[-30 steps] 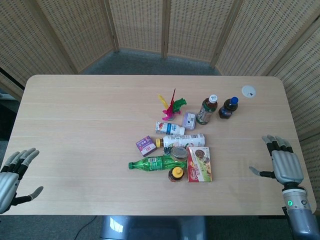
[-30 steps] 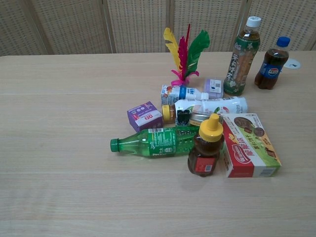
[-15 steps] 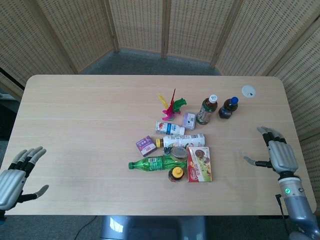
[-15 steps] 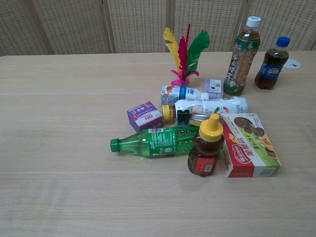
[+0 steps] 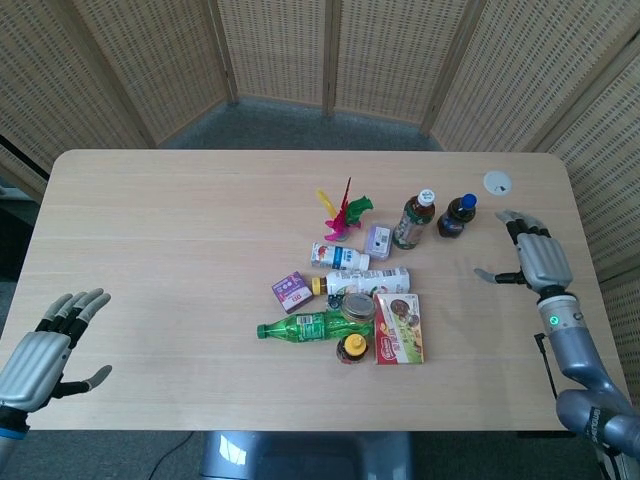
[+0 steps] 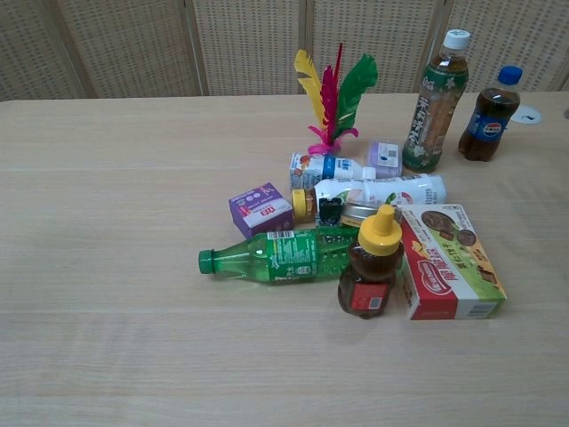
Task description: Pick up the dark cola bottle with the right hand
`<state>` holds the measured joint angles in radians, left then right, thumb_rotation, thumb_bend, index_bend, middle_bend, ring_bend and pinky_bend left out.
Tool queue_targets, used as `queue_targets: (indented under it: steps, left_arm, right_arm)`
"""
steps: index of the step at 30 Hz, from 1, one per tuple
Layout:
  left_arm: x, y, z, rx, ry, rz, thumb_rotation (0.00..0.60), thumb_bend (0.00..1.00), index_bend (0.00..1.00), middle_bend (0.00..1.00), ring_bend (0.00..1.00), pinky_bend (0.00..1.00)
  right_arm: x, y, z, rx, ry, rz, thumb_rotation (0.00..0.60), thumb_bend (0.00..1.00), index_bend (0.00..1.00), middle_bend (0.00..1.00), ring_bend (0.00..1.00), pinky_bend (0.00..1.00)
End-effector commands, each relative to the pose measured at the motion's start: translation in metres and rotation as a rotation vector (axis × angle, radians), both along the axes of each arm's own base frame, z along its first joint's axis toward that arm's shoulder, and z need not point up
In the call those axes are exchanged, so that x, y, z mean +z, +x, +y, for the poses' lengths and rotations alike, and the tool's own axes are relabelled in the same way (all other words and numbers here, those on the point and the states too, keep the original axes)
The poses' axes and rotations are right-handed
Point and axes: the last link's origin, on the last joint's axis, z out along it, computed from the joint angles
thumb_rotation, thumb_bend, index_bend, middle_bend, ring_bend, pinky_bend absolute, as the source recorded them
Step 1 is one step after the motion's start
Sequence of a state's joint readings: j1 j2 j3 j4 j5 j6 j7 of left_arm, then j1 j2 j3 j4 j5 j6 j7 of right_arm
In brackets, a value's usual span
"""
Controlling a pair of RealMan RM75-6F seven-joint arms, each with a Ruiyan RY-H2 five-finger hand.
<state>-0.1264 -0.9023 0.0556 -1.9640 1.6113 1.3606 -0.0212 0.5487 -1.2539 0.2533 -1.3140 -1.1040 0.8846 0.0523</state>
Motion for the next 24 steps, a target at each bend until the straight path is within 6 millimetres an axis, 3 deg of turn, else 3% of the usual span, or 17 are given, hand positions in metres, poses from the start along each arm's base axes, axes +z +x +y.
queue_targets:
  steps: [1, 14, 24]
  left_arm:
    - [-0.001, 0.001, 0.001, 0.001, -0.002, 0.000, 0.600, 0.30, 0.03, 0.00, 0.00, 0.00]
    - [-0.001, 0.003, 0.003, 0.015, -0.003, 0.010, 0.600, 0.30, 0.03, 0.00, 0.00, 0.00]
    - [0.000, 0.002, 0.004, 0.027, 0.001, 0.015, 0.600, 0.30, 0.03, 0.00, 0.00, 0.00]
  right_arm:
    - [-0.012, 0.011, -0.023, 0.019, 0.024, -0.015, 0.412, 0.16, 0.00, 0.00, 0.00, 0.00]
    - [-0.043, 0.027, -0.073, 0.038, 0.077, 0.009, 0.415, 0.16, 0.00, 0.00, 0.00, 0.00]
    - [-0.058, 0.027, -0.091, 0.010, 0.128, 0.059, 0.419, 0.16, 0.00, 0.00, 0.00, 0.00]
